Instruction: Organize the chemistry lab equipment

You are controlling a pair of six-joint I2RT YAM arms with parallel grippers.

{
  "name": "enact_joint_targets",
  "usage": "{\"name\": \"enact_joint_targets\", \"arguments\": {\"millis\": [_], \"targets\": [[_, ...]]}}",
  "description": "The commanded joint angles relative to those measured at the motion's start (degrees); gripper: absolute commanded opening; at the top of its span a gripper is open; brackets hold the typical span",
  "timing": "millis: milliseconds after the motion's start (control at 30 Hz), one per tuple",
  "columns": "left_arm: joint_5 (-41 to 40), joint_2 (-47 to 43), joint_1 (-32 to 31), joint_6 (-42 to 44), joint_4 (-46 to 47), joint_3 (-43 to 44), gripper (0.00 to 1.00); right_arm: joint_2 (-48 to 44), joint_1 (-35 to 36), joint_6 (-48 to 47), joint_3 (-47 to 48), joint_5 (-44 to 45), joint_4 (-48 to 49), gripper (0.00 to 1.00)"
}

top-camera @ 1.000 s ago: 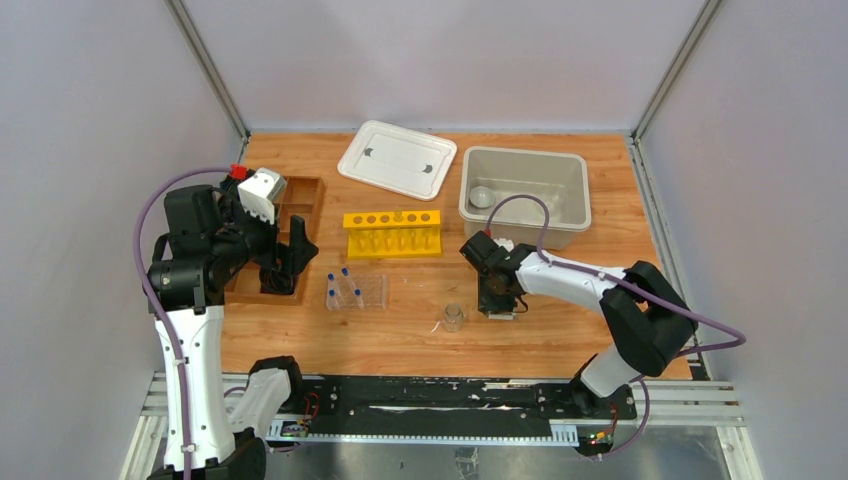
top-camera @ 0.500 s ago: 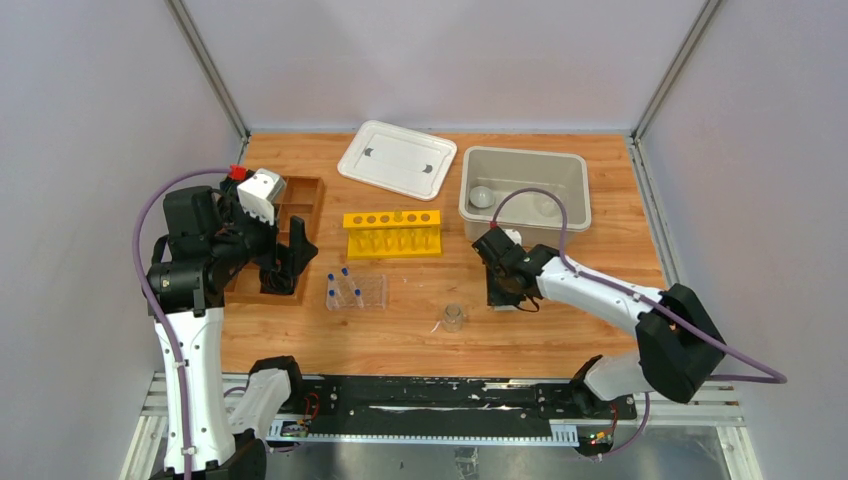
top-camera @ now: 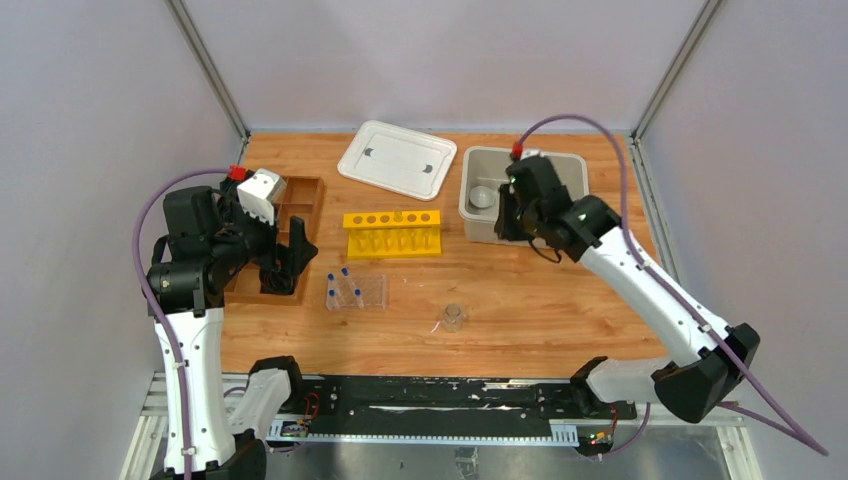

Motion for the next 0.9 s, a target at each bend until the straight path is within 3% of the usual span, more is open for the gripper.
{"name": "enact_joint_targets", "arguments": {"millis": [0, 167, 300, 867], "targets": [[0.74, -0.35, 0.02, -0.51, 0.48, 0.98, 1.00, 4.20, -8.80, -5.90, 10.99, -0.83, -4.19, 0.00], [0.13, -1.02, 0.04, -0.20, 0.45, 0.89, 1.00, 13.29, -18.89, -7.84, 19.10, -5.37, -4.08, 0.00], [-0.17, -0.98, 0.04, -0.36, 0.45, 0.84, 1.00, 20.33, -23.10, -8.60, 20.89, -6.66, -3.69, 0.00], [-0.57, -0.11, 0.04, -0.47, 0.54, 0.17, 1.00, 37.71, -27.21, -7.11, 13.88, -10.98, 1.56, 0.03]]}}
